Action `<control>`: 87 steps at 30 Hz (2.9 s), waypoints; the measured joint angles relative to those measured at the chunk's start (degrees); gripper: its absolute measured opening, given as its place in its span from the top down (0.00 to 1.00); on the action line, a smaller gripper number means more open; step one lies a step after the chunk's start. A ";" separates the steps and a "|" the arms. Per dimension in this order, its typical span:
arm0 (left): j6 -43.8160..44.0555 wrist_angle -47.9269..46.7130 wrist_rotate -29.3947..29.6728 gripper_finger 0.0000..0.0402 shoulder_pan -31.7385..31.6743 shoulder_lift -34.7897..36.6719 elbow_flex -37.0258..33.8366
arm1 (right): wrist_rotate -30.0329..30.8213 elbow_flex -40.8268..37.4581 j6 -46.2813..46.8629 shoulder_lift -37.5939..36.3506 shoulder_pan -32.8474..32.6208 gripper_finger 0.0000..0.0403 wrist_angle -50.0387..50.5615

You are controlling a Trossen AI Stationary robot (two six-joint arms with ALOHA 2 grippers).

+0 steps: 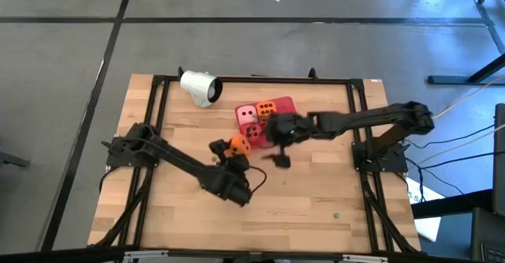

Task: Pick & Place Dice
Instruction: Put the big orange dice into the red bin

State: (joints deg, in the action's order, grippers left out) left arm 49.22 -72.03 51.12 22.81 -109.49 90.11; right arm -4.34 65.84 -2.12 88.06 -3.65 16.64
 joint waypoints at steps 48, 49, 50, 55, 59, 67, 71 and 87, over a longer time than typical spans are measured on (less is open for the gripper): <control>-59.23 35.43 -35.74 0.06 -31.10 -8.23 15.50 | 75.57 -13.77 25.69 -30.73 0.29 0.02 37.65; -59.08 34.60 -35.87 0.06 -31.55 -8.83 15.46 | 75.38 -13.77 25.67 -30.70 0.27 0.02 37.65; -58.68 34.10 -35.81 0.06 -31.85 -9.06 15.41 | 75.39 -13.77 25.63 -30.68 0.27 0.02 37.65; -58.15 29.53 -35.84 0.06 -32.72 -8.94 15.54 | 75.19 -13.77 25.58 -30.41 0.27 0.02 37.67; -58.63 27.48 -35.88 0.06 -32.79 -8.96 15.54 | 73.16 -13.77 25.67 -30.41 0.27 0.02 37.65; -59.57 23.53 -41.32 0.06 -33.26 -9.01 15.50 | 68.18 -13.77 25.67 -30.41 0.27 0.02 36.31; -59.97 20.54 -40.68 0.06 -33.74 -9.01 15.50 | 67.67 -13.77 25.77 -30.41 0.27 0.02 33.35; -59.98 16.36 -39.25 0.06 -33.84 -9.03 13.41 | 69.45 -13.77 27.72 -26.34 0.40 0.02 29.98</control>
State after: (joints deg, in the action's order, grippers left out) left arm -10.76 -55.67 11.88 -11.03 -118.52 103.52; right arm 65.12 52.07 25.60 61.72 -3.25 46.62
